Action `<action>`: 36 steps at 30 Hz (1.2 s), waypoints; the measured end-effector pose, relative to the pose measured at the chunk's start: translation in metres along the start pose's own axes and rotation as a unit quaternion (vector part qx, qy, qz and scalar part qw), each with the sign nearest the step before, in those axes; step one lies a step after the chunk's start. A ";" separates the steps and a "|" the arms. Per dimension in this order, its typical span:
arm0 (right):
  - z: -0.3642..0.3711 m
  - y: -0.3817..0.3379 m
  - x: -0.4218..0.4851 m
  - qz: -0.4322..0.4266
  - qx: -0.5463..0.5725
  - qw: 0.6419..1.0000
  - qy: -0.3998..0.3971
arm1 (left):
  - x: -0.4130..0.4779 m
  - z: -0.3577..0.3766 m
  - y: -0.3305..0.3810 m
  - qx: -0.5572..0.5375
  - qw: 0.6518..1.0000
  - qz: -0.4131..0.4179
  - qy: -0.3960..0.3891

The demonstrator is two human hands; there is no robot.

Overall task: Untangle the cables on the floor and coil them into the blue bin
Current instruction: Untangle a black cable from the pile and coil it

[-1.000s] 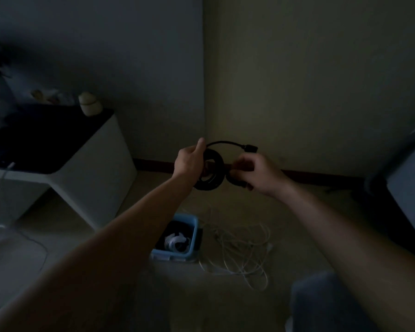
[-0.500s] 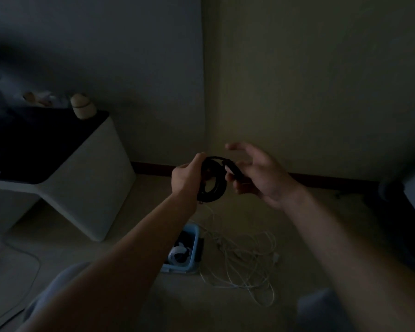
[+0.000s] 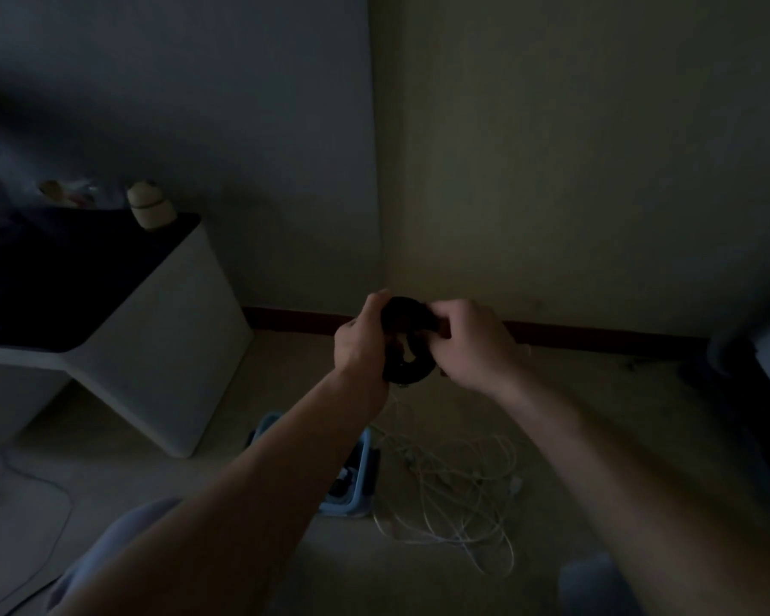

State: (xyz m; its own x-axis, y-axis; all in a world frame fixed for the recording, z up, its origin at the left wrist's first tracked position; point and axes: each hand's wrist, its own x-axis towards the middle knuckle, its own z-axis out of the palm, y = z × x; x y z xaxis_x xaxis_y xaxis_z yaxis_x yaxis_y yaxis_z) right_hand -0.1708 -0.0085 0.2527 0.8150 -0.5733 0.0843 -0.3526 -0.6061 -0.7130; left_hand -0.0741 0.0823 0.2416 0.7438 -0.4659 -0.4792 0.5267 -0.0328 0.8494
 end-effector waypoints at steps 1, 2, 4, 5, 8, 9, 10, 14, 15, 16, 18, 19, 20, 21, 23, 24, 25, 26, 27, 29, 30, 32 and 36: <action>0.003 0.001 -0.001 -0.004 -0.005 1.000 0.013 | 0.000 0.000 -0.001 -0.012 1.000 -0.011 -0.018; 0.002 0.002 -0.001 -0.005 -0.013 1.000 0.024 | 0.000 0.000 -0.001 -0.017 0.999 -0.021 -0.041; 0.000 0.007 -0.001 -0.001 -0.025 0.999 0.031 | -0.002 0.002 -0.005 -0.027 0.996 -0.036 -0.080; -0.003 0.010 -0.002 -0.002 -0.019 0.999 0.032 | -0.006 0.003 -0.007 -0.036 0.993 -0.044 -0.101; -0.014 0.016 -0.004 -0.016 0.022 0.999 0.025 | -0.013 0.005 -0.007 -0.058 0.981 -0.073 -0.170; -0.018 0.017 -0.005 -0.026 0.024 0.999 0.026 | -0.015 0.005 -0.004 -0.061 0.976 -0.082 -0.190; -0.020 0.018 -0.006 -0.038 0.021 0.999 0.027 | -0.016 0.004 -0.001 -0.060 0.972 -0.090 -0.208; -0.024 0.019 -0.007 -0.072 0.005 0.997 0.016 | -0.017 0.000 0.006 -0.042 0.955 -0.110 -0.271; -0.024 0.019 -0.007 -0.075 0.000 0.997 0.010 | -0.016 -0.002 0.007 -0.033 0.952 -0.111 -0.284; -0.023 0.019 -0.007 -0.079 -0.004 0.997 0.007 | -0.015 -0.003 0.007 -0.023 0.949 -0.111 -0.293; -0.021 0.018 -0.007 -0.083 -0.007 0.996 0.010 | -0.013 -0.005 0.008 -0.007 0.950 -0.110 -0.291; -0.020 0.018 -0.006 -0.082 -0.005 0.997 0.011 | -0.011 -0.005 0.009 -0.005 0.954 -0.108 -0.279; -0.019 0.018 -0.006 -0.079 -0.003 0.997 0.015 | -0.008 -0.005 0.009 -0.008 0.960 -0.103 -0.261; -0.020 0.017 -0.006 -0.074 0.000 0.997 0.023 | -0.006 -0.005 0.009 -0.017 0.966 -0.097 -0.240; -0.024 0.017 -0.006 -0.065 0.020 0.997 0.049 | -0.001 -0.007 0.009 -0.030 0.975 -0.075 -0.206; -0.025 0.016 -0.006 -0.066 0.037 0.995 0.064 | 0.001 -0.008 0.009 -0.021 0.978 -0.061 -0.199; -0.027 0.016 -0.005 -0.071 0.048 0.993 0.080 | 0.001 -0.009 0.009 0.001 0.980 -0.045 -0.193; -0.028 0.016 -0.006 -0.075 0.054 0.991 0.093 | -0.002 -0.010 0.009 0.029 0.981 -0.034 -0.188; -0.028 0.016 -0.006 -0.083 0.054 0.990 0.105 | -0.005 -0.009 0.009 0.055 0.981 -0.023 -0.183; -0.028 0.014 -0.007 -0.100 0.045 0.986 0.126 | -0.009 -0.007 0.007 0.069 0.981 -0.016 -0.180; -0.026 0.013 -0.007 -0.107 0.040 0.985 0.131 | -0.011 -0.006 0.006 0.063 0.982 -0.017 -0.177; -0.024 0.013 -0.007 -0.111 0.032 0.983 0.142 | -0.014 -0.004 0.004 0.052 0.983 -0.015 -0.176; -0.022 0.014 -0.005 -0.092 0.025 0.981 0.168 | -0.018 -0.004 0.003 0.062 0.980 0.004 -0.190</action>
State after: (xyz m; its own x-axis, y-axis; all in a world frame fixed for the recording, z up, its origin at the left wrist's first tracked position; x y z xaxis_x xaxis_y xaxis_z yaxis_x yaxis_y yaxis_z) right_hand -0.1904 -0.0262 0.2574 0.6626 -0.6107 0.4336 -0.1836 -0.6937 -0.6964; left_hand -0.0846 0.0939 0.2520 0.5281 -0.7615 -0.3759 0.4509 -0.1236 0.8840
